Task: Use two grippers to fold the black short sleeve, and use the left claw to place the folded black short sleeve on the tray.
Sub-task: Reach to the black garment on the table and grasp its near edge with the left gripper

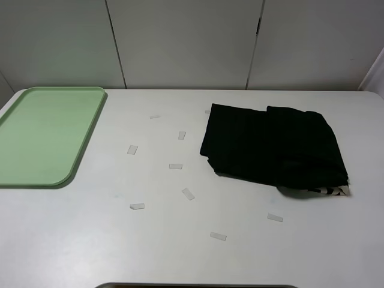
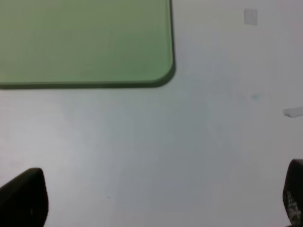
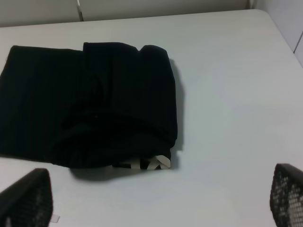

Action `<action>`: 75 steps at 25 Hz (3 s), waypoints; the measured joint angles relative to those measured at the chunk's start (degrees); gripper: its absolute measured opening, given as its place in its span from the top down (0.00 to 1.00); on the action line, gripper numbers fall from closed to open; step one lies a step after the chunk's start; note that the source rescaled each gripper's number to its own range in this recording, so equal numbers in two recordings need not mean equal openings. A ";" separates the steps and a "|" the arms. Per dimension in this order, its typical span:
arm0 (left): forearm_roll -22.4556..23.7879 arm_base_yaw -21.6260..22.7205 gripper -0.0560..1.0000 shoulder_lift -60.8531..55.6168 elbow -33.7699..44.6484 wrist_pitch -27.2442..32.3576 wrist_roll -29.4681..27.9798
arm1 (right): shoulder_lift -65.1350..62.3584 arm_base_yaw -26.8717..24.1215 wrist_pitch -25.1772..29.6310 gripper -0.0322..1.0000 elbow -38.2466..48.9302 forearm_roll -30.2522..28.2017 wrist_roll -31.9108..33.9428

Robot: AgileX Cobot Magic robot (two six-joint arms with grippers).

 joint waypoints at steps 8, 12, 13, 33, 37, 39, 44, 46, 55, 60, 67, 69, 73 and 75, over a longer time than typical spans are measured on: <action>-6.06 0.00 0.00 24.30 -12.19 -2.63 5.84 | 0.00 0.00 0.00 0.00 0.00 0.00 0.00; -12.14 0.00 0.00 36.29 -17.19 -5.74 8.27 | 0.00 0.00 0.00 0.00 0.00 0.00 0.00; -13.83 0.00 0.00 39.37 -18.07 -6.60 9.00 | 0.00 0.00 0.00 0.00 0.00 0.00 0.00; -17.99 -27.85 0.00 88.23 -40.25 -31.16 5.05 | 0.00 0.00 0.00 0.00 0.00 0.00 0.00; -18.00 -32.04 0.00 95.29 -44.50 -35.11 2.02 | 0.00 0.00 0.00 0.00 0.00 0.00 0.00; -18.07 -33.80 0.00 98.63 -46.30 -37.17 0.75 | 0.00 0.00 0.00 0.00 0.00 0.00 0.00; -18.13 -36.81 0.00 105.23 -50.22 -41.56 -2.13 | 0.00 0.00 0.00 0.00 0.00 0.00 0.00; -18.13 -37.69 0.00 107.43 -51.40 -42.73 -3.21 | 0.00 0.00 0.00 0.00 0.00 0.00 0.00; -18.56 -40.00 0.00 112.89 -53.42 -49.00 -6.50 | 0.00 0.00 0.00 0.00 0.00 0.00 0.00; -19.75 -41.04 0.00 114.05 -53.87 -52.85 -7.04 | 0.00 0.00 0.00 0.00 0.00 0.00 0.00; -22.96 -42.85 0.00 115.75 -54.31 -58.79 -7.04 | 0.00 0.00 0.00 0.00 0.00 0.05 0.00; -23.24 -43.52 0.01 116.08 -54.37 -60.31 -7.04 | 0.00 0.00 0.00 0.00 0.00 0.05 0.00; -23.54 -44.54 0.13 116.45 -54.37 -61.55 -7.04 | 0.00 0.00 0.00 0.00 0.00 0.05 0.00; -23.61 -44.63 0.22 116.60 -54.37 -61.44 -7.18 | 0.00 0.00 0.00 0.00 0.00 0.05 0.00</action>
